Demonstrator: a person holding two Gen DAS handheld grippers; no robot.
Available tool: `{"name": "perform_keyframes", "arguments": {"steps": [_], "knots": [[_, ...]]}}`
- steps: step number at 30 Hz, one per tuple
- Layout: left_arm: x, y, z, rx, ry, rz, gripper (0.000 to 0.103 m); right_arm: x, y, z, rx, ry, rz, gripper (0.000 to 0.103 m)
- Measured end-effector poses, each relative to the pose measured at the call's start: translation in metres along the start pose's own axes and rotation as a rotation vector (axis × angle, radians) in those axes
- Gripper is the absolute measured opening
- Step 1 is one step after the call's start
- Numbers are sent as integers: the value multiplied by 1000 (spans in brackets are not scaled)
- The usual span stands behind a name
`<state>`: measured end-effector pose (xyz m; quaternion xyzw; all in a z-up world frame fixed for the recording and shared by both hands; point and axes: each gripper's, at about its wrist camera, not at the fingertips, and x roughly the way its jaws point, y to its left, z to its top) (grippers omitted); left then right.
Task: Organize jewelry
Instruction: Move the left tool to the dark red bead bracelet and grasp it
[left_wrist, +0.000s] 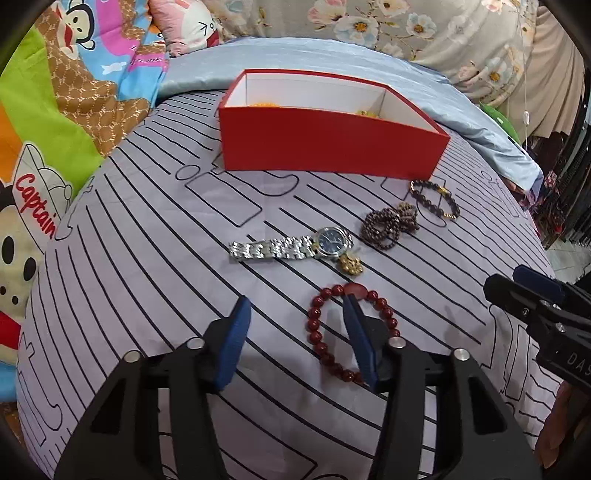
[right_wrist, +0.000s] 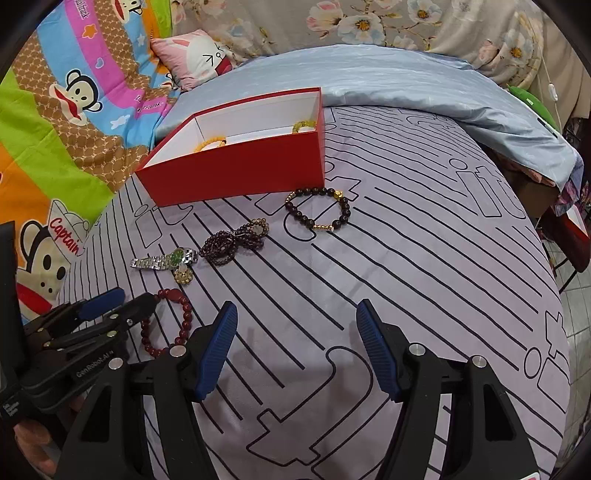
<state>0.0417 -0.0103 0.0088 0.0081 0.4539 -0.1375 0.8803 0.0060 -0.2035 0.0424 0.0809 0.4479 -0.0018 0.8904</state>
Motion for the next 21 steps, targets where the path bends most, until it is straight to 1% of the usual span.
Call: {"name": "perform_keyframes", "arguments": {"steps": [1, 2, 3, 4, 6, 7, 11, 14, 21], "knots": [[2, -2, -2, 8, 6, 2, 40, 0, 0, 0, -2, 1, 2, 65], [4, -4, -3, 14, 11, 3, 32, 0, 2, -1, -3, 2, 4, 64], [4, -6, -5, 25, -2, 21, 30, 0, 2, -1, -5, 3, 5, 65], [4, -8, -6, 37, -6, 21, 26, 0, 3, -2, -7, 5, 7, 65], [4, -8, -7, 42, -12, 18, 10, 1, 5, -2, -13, 7, 10, 64], [5, -8, -8, 42, -13, 19, 8, 2, 7, -2, -16, 9, 12, 64], [3, -2, -7, 16, -21, 25, 8, 5, 13, 0, -29, 9, 19, 62], [4, 5, -6, -1, -23, 37, 8, 10, 18, 3, -34, 9, 24, 58], [5, 5, -8, 16, -58, 71, 8, 26, 34, 13, -43, 14, 49, 57]]}}
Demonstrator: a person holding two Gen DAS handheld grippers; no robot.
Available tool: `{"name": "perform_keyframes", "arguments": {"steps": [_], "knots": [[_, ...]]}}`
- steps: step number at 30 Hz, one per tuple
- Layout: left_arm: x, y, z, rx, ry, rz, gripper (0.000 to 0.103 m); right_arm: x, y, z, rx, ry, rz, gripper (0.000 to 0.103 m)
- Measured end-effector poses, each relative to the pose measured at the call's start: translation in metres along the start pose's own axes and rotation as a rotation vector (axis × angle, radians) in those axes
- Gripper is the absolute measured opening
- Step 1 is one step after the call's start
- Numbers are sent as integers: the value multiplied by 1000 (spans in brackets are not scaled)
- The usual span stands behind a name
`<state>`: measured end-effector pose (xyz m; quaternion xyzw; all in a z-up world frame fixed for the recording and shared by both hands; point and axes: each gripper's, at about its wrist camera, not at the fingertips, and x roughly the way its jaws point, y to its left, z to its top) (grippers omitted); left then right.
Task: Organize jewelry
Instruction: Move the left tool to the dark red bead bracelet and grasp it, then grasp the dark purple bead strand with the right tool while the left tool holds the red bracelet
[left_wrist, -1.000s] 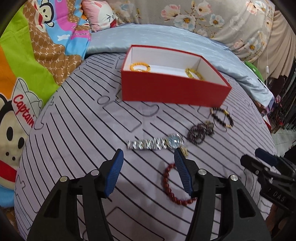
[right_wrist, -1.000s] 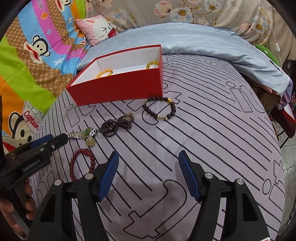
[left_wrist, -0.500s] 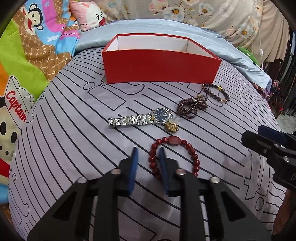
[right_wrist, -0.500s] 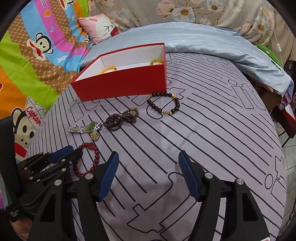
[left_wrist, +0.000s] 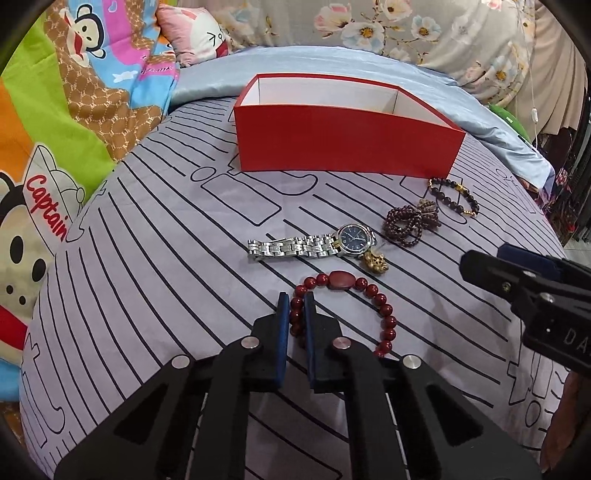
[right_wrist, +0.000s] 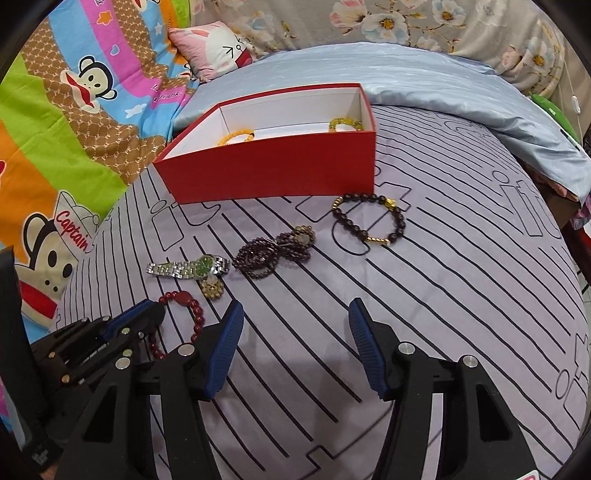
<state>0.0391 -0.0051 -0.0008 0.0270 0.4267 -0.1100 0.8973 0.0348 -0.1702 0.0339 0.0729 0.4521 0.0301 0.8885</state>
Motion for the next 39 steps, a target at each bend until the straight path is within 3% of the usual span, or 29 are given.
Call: {"name": "perform_keyframes", "arguments": {"steps": [22, 32, 39], "knots": [[0, 5, 1, -22, -9, -21, 9, 42, 7, 26, 81, 48, 90, 53], [0, 5, 1, -22, -9, -21, 9, 61, 12, 47, 98, 43, 92, 52], [0, 5, 1, -24, -8, -24, 9, 63, 16, 46, 21, 16, 4, 24]]}}
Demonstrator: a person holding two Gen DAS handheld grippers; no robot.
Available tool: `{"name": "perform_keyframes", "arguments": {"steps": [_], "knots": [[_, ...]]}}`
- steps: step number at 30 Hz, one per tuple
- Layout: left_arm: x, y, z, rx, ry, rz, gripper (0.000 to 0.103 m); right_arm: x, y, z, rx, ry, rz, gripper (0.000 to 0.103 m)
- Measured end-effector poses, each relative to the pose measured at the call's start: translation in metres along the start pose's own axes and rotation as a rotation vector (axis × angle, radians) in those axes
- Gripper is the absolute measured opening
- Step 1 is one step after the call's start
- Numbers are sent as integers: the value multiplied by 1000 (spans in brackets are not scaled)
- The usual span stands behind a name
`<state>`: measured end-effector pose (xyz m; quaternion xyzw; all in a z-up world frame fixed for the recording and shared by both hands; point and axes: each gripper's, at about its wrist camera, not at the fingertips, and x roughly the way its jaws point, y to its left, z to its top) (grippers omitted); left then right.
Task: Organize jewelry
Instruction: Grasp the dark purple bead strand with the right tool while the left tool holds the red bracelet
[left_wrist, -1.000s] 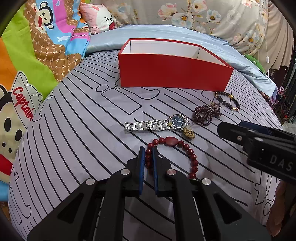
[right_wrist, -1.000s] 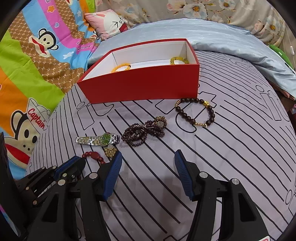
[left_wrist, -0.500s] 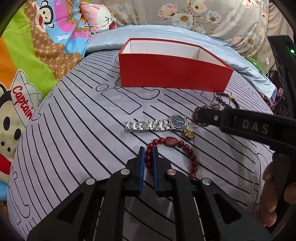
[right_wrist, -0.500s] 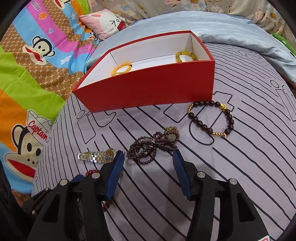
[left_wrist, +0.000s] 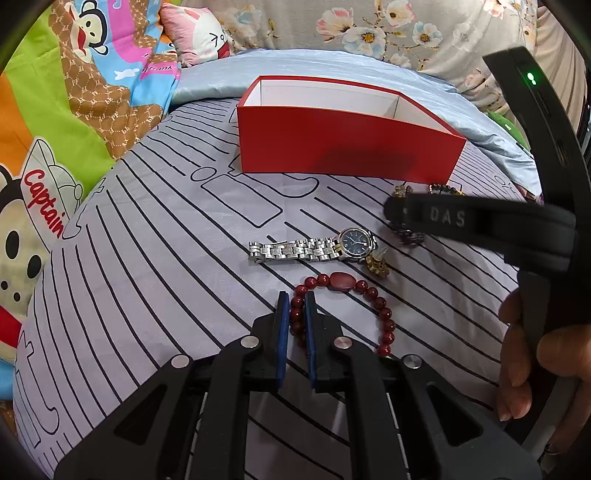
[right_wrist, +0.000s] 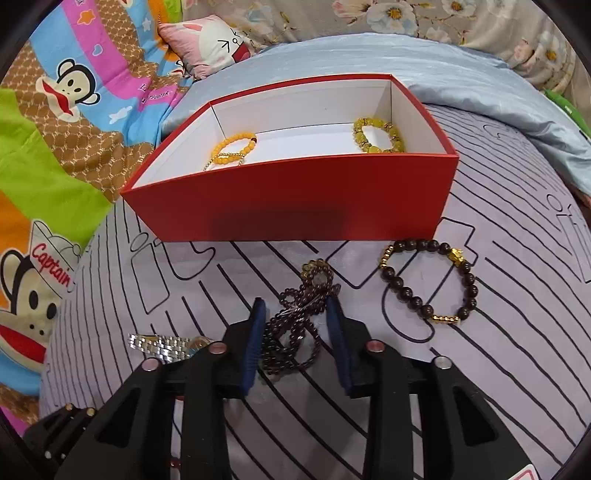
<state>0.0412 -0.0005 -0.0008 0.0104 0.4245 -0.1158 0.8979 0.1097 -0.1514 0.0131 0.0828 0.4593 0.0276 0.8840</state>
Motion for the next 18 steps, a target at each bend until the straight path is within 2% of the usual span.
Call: {"name": "perform_keyframes", "arguments": {"steps": [4, 18], "knots": [[0, 0, 0, -1, 0, 0, 8, -4, -8, -4, 9, -2, -4, 14], [-1, 1, -1, -11, -2, -7, 8, -44, -31, -31, 51, -12, 7, 10]]}}
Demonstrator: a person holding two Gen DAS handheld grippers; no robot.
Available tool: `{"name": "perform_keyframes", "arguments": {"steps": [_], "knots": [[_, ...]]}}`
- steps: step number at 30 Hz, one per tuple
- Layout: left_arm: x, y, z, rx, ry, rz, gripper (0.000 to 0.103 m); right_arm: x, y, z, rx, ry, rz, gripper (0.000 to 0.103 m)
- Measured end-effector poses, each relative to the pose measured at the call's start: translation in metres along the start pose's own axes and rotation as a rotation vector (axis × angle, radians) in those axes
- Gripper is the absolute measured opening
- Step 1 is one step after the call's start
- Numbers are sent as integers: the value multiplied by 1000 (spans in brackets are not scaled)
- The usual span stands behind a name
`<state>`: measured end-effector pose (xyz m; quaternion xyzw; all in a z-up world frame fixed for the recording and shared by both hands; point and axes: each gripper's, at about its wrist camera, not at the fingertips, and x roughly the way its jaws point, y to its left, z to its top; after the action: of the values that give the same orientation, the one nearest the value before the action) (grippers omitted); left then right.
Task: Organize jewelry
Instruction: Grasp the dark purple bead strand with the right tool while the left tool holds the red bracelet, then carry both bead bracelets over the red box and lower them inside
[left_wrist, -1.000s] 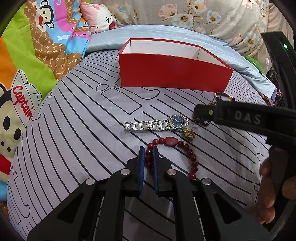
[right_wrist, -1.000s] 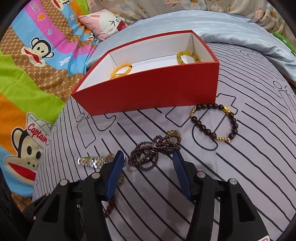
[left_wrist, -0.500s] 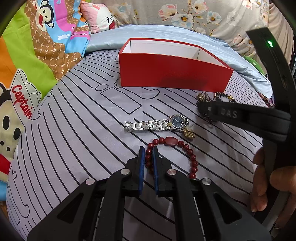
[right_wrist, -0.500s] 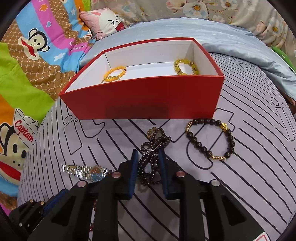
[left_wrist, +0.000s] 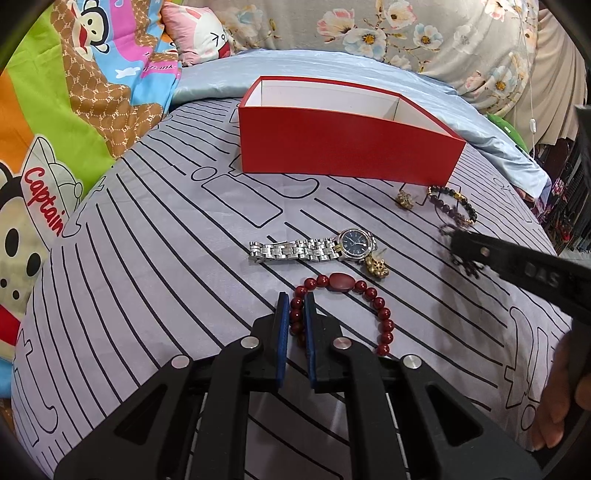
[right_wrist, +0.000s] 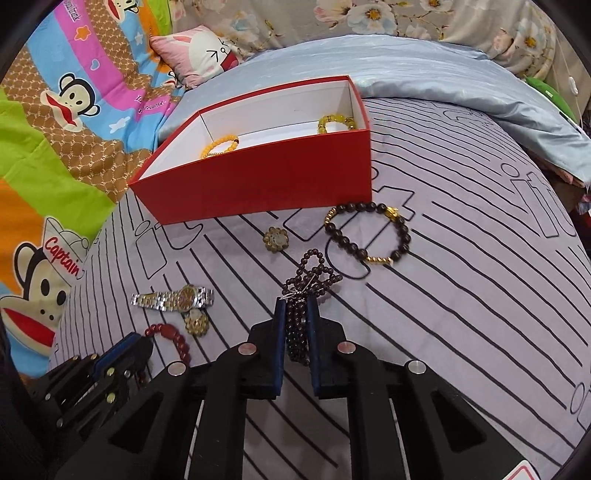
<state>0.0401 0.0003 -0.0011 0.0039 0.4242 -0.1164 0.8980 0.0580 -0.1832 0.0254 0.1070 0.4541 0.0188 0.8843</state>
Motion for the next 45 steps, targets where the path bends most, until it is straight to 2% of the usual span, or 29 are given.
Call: {"name": "perform_keyframes", "arguments": {"steps": [12, 23, 29, 37, 41, 45], "knots": [[-23, 6, 3, -54, -9, -47, 7, -34, -2, -14, -9, -23, 28, 10], [-60, 0, 36, -54, -74, -95, 7, -57, 1, -1, -19, -75, 51, 10], [-72, 0, 71, -57, -129, -107, 7, -66, 4, 18, -24, -111, 67, 10], [-73, -2, 128, -50, -226, -93, 7, -67, 9, 63, -39, -174, 75, 10], [-59, -4, 153, -45, -239, -75, 7, -61, 13, 86, -49, -197, 70, 10], [-35, -8, 175, -41, -219, -65, 7, -46, 18, 111, -55, -204, 64, 10]]}}
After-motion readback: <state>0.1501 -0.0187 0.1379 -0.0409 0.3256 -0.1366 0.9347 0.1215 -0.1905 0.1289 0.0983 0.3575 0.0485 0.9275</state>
